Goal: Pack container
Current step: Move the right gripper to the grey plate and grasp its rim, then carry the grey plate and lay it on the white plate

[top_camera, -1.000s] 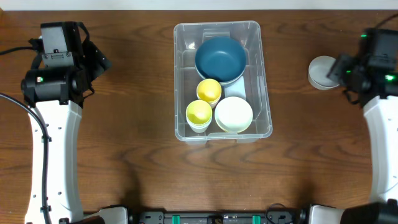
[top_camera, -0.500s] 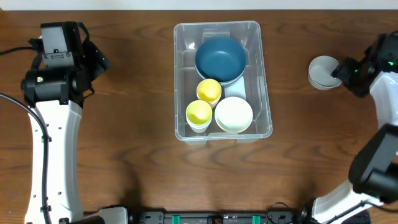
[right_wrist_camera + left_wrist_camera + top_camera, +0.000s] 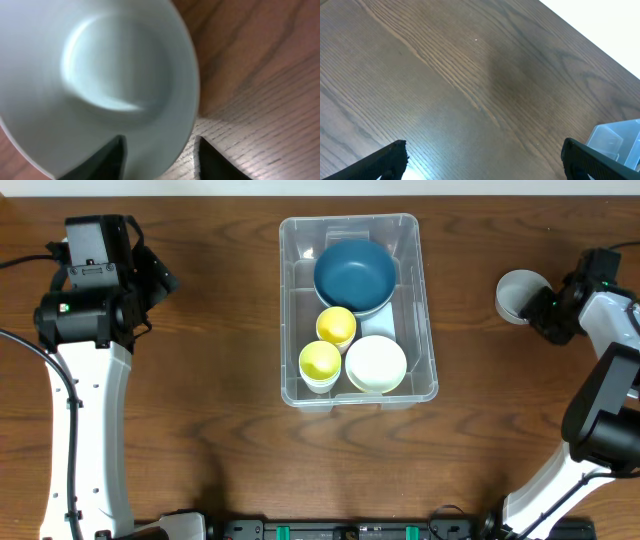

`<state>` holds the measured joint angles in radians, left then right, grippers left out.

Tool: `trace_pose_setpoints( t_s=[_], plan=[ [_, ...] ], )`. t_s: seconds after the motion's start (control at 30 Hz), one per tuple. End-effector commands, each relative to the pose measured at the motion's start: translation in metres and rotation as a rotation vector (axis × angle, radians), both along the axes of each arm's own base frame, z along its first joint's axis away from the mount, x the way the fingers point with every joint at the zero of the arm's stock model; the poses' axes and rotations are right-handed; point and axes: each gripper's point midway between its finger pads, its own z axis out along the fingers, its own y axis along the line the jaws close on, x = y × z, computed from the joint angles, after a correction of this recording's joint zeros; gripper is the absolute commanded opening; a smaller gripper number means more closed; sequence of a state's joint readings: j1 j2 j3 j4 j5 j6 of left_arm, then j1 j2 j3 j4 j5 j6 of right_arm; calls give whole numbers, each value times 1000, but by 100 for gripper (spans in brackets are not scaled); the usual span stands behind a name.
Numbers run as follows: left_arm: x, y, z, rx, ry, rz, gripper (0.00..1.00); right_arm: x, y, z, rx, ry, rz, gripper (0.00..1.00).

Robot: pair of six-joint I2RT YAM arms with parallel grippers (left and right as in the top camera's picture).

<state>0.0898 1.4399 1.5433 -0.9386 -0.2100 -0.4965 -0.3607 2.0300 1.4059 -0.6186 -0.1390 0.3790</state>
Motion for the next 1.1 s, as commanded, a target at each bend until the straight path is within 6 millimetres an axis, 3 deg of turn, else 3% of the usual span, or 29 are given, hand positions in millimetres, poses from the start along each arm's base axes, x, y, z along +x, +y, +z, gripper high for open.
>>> trace_pose_setpoints(
  t_s=[0.0, 0.07, 0.2, 0.3, 0.43, 0.53, 0.67, 0.8, 0.9, 1.07],
  plan=[
    [0, 2, 6, 14, -11, 4, 98, 0, -4, -6, 3, 9, -17, 17],
    [0, 2, 6, 13, -11, 4, 98, 1, -5, -4, -1, 0, -18, 1],
    [0, 2, 6, 13, -10, 4, 98, 0, -6, 5, -8, -9, -11, 1],
    [0, 2, 6, 14, -11, 4, 98, -4, -5, 23, -27, -25, 24, 1],
    [0, 2, 6, 13, -11, 4, 98, -10, -1, 69, -55, -86, 45, 1],
    [0, 2, 6, 13, -11, 4, 98, -15, 14, 123, -81, -186, 79, 1],
    [0, 2, 6, 14, -11, 4, 98, -24, 57, 199, -117, -363, 202, 1],
    [0, 2, 6, 13, -11, 4, 98, -39, 112, 249, -173, -484, 362, 1],
    [0, 2, 6, 14, -11, 4, 98, -52, 159, 261, -178, -509, 480, 1],
    [0, 2, 6, 13, -11, 4, 98, -68, 234, 247, -156, -464, 679, 1]
  ],
)
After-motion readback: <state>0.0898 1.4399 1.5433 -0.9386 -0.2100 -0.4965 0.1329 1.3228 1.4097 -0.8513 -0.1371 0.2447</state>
